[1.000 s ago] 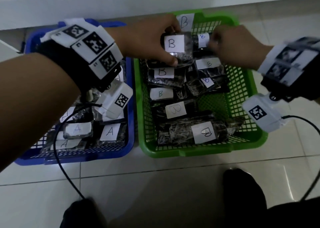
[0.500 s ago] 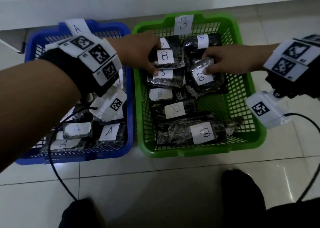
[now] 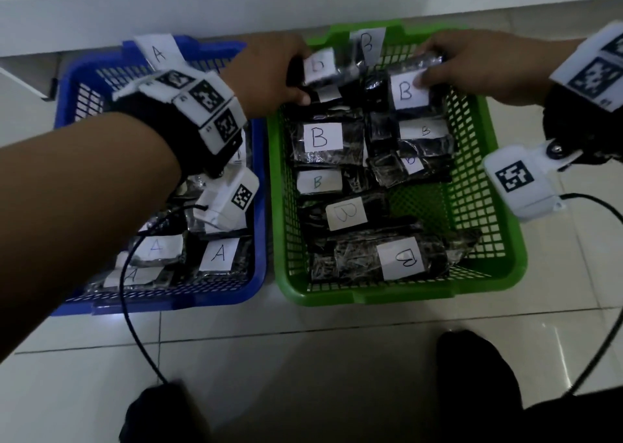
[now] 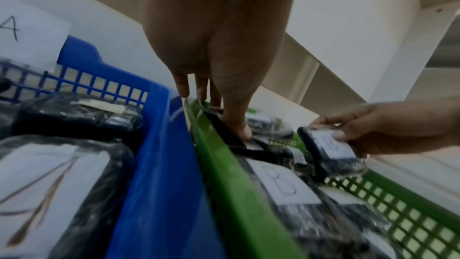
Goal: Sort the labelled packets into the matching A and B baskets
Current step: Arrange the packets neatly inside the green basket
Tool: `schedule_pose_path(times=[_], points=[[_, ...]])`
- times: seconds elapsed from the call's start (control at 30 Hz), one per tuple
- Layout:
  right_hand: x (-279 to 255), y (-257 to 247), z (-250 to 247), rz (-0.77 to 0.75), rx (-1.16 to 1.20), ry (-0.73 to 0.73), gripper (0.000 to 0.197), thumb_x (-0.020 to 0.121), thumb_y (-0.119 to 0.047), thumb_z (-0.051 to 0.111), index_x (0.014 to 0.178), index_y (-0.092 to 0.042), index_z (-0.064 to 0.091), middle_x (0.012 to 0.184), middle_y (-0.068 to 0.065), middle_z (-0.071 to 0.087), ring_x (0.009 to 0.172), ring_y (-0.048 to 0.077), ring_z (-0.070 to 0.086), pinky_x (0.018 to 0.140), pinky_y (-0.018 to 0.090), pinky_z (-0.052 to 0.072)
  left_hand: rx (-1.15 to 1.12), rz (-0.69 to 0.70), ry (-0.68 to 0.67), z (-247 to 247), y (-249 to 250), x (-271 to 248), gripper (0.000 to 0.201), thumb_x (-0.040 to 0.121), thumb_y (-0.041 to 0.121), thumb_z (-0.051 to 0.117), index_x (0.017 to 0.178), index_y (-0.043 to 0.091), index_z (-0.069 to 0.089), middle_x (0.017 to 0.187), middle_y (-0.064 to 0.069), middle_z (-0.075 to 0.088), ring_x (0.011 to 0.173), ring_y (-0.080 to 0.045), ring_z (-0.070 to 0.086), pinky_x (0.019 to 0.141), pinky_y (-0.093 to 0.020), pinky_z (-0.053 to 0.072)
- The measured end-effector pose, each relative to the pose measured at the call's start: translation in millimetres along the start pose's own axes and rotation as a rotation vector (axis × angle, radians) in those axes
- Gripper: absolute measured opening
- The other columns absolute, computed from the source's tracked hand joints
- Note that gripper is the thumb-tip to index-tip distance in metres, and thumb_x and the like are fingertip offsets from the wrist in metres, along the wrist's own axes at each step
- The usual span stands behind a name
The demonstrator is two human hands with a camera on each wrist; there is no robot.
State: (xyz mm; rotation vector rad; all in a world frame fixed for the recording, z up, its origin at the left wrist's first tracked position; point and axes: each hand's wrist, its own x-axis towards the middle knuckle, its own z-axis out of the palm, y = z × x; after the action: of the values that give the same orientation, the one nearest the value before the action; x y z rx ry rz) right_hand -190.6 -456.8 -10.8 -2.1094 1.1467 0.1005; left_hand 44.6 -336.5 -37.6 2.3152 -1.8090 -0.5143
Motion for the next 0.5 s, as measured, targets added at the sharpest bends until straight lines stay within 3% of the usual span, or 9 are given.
schedule_pose_path(times=[0.1,0.17,0.2,0.27,0.37,0.5], points=[[1.1,3.6,5.5,0.006,-0.009,-0.054,0.044,0.086,-0.031,0.064,0.121,-0.018,0.042,0.100,0.004,0.059,0.079,0.017,0.057,0.063,0.030,0.044,0.106,0.039,-0.006,7.4,1.9,-3.3,0.066,0.077,0.041,0.072,0.134,0.021,0.045,0.132,-0.011,0.048,0.124,-0.030,0.041,0.103,-0.045,0.031],[1.9,8.2,18.6,-0.026,-0.030,-0.029,0.042,0.085,-0.027,0.065,0.119,-0.013,0.043,0.106,0.004,0.057,0.083,0.019,0.058,0.063,0.025,0.044,0.127,0.028,-0.011,6.0,2.2,-3.0,0.065,0.080,0.046,0.066,0.136,0.024,0.043,0.135,-0.009,0.045,0.127,-0.028,0.038,0.105,-0.048,0.026],[3.3,10.3,25.0,-0.062,-0.073,0.033,0.043,0.085,-0.026,0.065,0.120,-0.011,0.045,0.113,0.006,0.056,0.090,0.022,0.058,0.070,0.025,0.045,0.118,0.034,-0.016,4.5,2.4,-3.0,0.062,0.082,0.046,0.064,0.137,0.025,0.043,0.135,-0.009,0.044,0.128,-0.028,0.038,0.105,-0.048,0.025],[6.6,13.3,33.4,-0.120,-0.136,0.170,0.046,0.083,-0.027,0.068,0.121,-0.010,0.049,0.121,0.012,0.055,0.101,0.026,0.056,0.079,0.027,0.040,0.079,0.069,-0.006,1.9,2.1,-3.7,0.055,0.084,0.040,0.064,0.134,0.023,0.047,0.131,-0.012,0.046,0.124,-0.030,0.041,0.104,-0.045,0.031],[9.3,15.6,39.4,-0.124,-0.132,0.205,0.043,0.085,-0.026,0.067,0.121,-0.007,0.053,0.114,0.015,0.061,0.092,0.023,0.056,0.075,0.024,0.037,0.077,0.128,0.021,-0.4,3.9,-4.9,0.045,0.084,0.030,0.066,0.125,0.015,0.055,0.121,-0.016,0.052,0.112,-0.031,0.048,0.095,-0.038,0.038],[1.1,9.4,35.0,-0.129,-0.240,0.234,0.041,0.089,-0.034,0.058,0.122,-0.010,0.055,0.126,0.017,0.051,0.108,0.027,0.051,0.091,0.031,0.039,0.183,0.142,0.034,1.8,7.5,-7.3,0.048,0.088,0.034,0.059,0.131,0.016,0.049,0.133,-0.016,0.045,0.123,-0.033,0.041,0.105,-0.046,0.032]])
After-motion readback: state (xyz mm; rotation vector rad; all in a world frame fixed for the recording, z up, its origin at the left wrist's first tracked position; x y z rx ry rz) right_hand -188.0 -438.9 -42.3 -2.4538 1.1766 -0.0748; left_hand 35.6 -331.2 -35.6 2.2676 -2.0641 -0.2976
